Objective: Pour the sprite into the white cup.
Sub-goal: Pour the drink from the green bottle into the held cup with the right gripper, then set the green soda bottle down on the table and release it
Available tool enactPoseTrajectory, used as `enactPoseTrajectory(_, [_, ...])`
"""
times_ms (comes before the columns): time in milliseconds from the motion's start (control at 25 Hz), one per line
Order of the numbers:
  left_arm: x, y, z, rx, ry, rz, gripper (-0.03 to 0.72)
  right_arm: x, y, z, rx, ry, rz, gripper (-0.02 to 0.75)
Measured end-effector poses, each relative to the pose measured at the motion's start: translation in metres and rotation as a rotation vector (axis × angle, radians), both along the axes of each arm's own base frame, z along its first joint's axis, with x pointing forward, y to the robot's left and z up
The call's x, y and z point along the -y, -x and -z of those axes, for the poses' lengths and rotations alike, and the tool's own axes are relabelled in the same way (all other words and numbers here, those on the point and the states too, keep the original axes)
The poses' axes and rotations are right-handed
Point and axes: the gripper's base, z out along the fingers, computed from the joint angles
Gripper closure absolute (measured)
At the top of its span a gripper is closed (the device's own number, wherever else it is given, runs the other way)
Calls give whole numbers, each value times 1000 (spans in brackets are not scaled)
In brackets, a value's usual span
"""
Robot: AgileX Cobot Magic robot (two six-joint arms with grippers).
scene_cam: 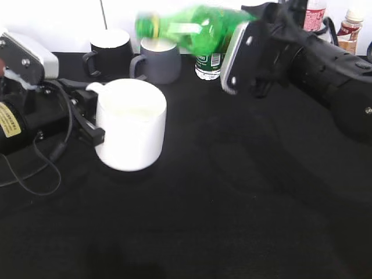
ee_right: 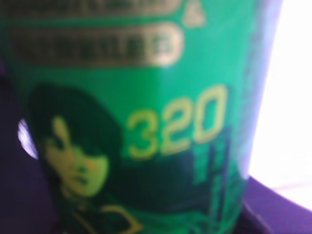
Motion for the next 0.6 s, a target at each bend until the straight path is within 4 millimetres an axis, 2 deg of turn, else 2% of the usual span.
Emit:
enactPoseTrajectory(80, [-2,-2,-1,-7,20,-30,634,0,0,0,-94,-209,6,342])
enactPoseTrajectory(280, [-4,-4,-5,10,71,-69,635,0,0,-1,-407,-939,25,342])
enactPoseTrajectory(360, [-7,-6,-6,4,106,-123,635,3,-1,-2,-424,-1035,54,342])
enactPoseTrajectory(440, [-17,-12,-9,25,135,-193,635,13,-5,0,-417,-1140,167,342])
enactPoseTrajectory(600, [-58,-26,-11,42,185,-396,635,29,-9,4,-359,-1122,307,342])
